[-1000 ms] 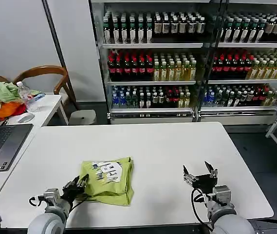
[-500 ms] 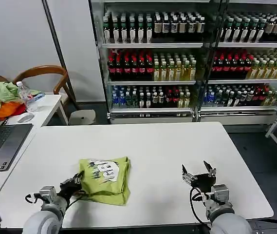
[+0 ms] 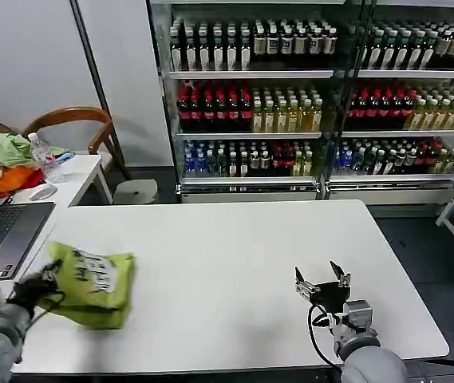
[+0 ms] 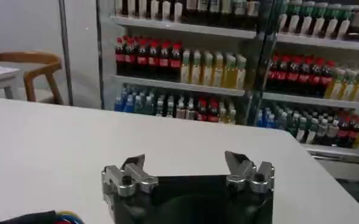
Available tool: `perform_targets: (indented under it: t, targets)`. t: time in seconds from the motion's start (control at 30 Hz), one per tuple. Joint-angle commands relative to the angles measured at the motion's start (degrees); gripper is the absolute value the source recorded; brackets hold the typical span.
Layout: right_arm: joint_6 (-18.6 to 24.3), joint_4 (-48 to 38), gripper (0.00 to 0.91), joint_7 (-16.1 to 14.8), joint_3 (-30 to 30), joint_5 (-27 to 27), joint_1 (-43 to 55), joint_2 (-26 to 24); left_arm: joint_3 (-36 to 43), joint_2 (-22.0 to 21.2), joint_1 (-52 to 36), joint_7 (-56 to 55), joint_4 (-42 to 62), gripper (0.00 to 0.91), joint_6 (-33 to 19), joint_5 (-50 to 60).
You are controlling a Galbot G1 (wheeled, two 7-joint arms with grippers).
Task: Fold and organize the clothes.
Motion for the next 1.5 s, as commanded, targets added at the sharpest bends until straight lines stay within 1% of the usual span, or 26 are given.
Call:
perform_targets:
  t: [0.03, 0.13, 0.17, 0.2, 0.27, 0.33, 0.37, 0.4, 0.43, 0.53, 0.57, 0.73, 0.77, 0.9, 0.93, 1.0, 1.03, 1.13, 1.23, 1.3, 1.33, 1.37, 1.4, 1.43, 1.47, 1.5]
  targets:
    - [0.05, -0.07, 0.907, -0.03, 0.63, -0.02, -0.12, -0.31, 13.65, -2.76, -1.59, -2.07, -16.72, 0.04, 2.64, 3.76]
    - [-0.14, 0.56, 0.907, 0.01, 1.74, 0.03, -0.85, -0.72, 32.25, -11.27, -3.07, -1.03, -17.83, 0.04, 2.43, 12.96]
    - [-0.34, 0.74, 0.907, 0.04, 1.88, 0.01, -1.05, -0.84, 38.68, -13.97, -3.63, -0.2, -17.0, 0.04, 1.93, 18.39]
    - [-0.41, 0.78, 0.907, 0.06, 1.89, 0.0, -1.08, -0.89, 42.39, -16.22, -4.19, 0.86, -15.33, 0.04, 0.42, 22.15]
    - [-0.61, 0.63, 0.907, 0.21, 1.58, -0.14, -0.83, -0.82, 52.05, -21.01, -5.73, 2.31, -10.47, 0.04, -0.8, 27.57]
    - [-0.73, 0.72, 0.907, 0.26, 1.49, -0.23, -0.72, -0.74, 55.05, -22.62, -7.07, 2.64, -7.04, 0.04, -1.35, 30.23]
    - [-0.81, 0.79, 0.907, 0.27, 1.55, -0.22, -0.67, -0.72, 55.18, -23.47, -8.28, 2.68, -4.84, 0.04, -2.06, 30.39]
    - [-0.84, 0.8, 0.907, 0.26, 1.6, -0.22, -0.64, -0.74, 54.94, -23.65, -9.17, 2.32, -3.66, 0.05, -2.12, 30.26]
    - [-0.85, 0.81, 0.907, 0.26, 1.72, -0.22, -0.67, -0.84, 53.89, -23.65, -10.35, 1.84, -2.74, 0.04, -1.88, 29.8]
    - [-0.78, 0.67, 0.907, 0.16, 1.94, -0.17, -0.73, -0.9, 50.92, -22.5, -12.43, -0.73, -3.01, 0.05, -0.72, 26.32]
    - [-0.7, 0.36, 0.907, 0.12, 1.92, -0.18, -0.67, -0.84, 48.64, -22.08, -13.27, -2.32, -3.15, 0.04, -0.27, 25.05]
    - [-0.6, -0.2, 0.907, 0.04, 1.41, -0.18, -0.02, -0.79, 46.25, -21.83, -15.43, -6.11, -1.91, 0.05, 0.69, 22.17]
    - [-0.63, -0.23, 0.907, 0.06, 1.38, -0.16, 0.24, -0.87, 46.42, -22.15, -15.81, -6.96, -1.41, 0.907, 0.68, 21.52]
    - [-0.93, -0.12, 0.907, 0.1, 1.73, -0.06, 1.09, -1.0, 47.73, -24.31, -17.46, -9.76, 1.09, 0.907, -1.15, 17.8]
    - [-0.96, -0.09, 0.907, 0.06, 1.74, -0.05, 1.13, -1.01, 47.84, -24.94, -18.52, -10.65, 2.13, 0.907, -2.92, 16.21]
    - [-1.01, -0.1, 0.907, -0.11, 1.73, -0.12, 1.26, -1.06, 47.54, -26.4, -20.15, -12.39, 3.01, 0.907, -4.49, 12.54]
    - [-1.0, -0.12, 0.907, -0.14, 1.68, -0.16, 1.3, -1.05, 47.27, -26.75, -20.94, -12.93, 3.29, 0.907, -5.63, 10.81]
    - [-0.87, -0.53, 0.907, -0.47, 1.32, -0.25, 1.85, -0.82, 46.35, -27.24, -21.95, -13.09, 2.36, 0.907, -6.76, 9.18]
    - [-0.68, -1.11, 0.907, -0.56, 0.22, -0.46, 2.8, -0.53, 44.64, -25.11, -21.32, -11.8, -0.59, 0.907, -7.01, 9.03]
    - [-0.18, -1.66, 0.907, -1.02, -1.33, -0.26, 3.84, -0.1, 41.02, -22.35, -19.45, -9.39, -4.0, 0.907, -7.69, 11.31]
    - [-0.08, -1.81, 0.907, -1.09, -1.65, -0.21, 3.96, 0.01, 39.62, -22.11, -18.84, -7.98, -4.37, 0.907, -7.68, 12.31]
    - [0.28, -2.34, 0.907, -1.35, -2.7, 0.87, 4.79, 0.52, 37.77, -19.76, -18.08, -5.63, -4.61, 0.907, -8.68, 14.58]
    - [0.33, -3.14, 0.907, -1.42, -3.81, 2.67, 5.42, 1.14, 35.43, -17.42, -16.26, -2.51, -3.82, 0.907, -11.04, 19.99]
    - [0.4, -3.44, 0.907, -1.56, -4.31, 4.12, 5.73, 1.39, 34.45, -16.41, -16.08, -1.14, -3.04, 0.907, -12.83, 21.31]
    - [0.35, -4.09, 0.907, -1.76, -5.55, 7.01, 6.22, 2.09, 31.08, -14.1, -14.19, 0.55, -1.95, 0.907, -13.73, 27.15]
    - [0.11, -4.72, 0.907, -1.88, -6.24, 8.66, 6.53, 2.63, 28.76, -12.88, -12.95, 1.96, -1.3, 0.907, -14.92, 27.79]
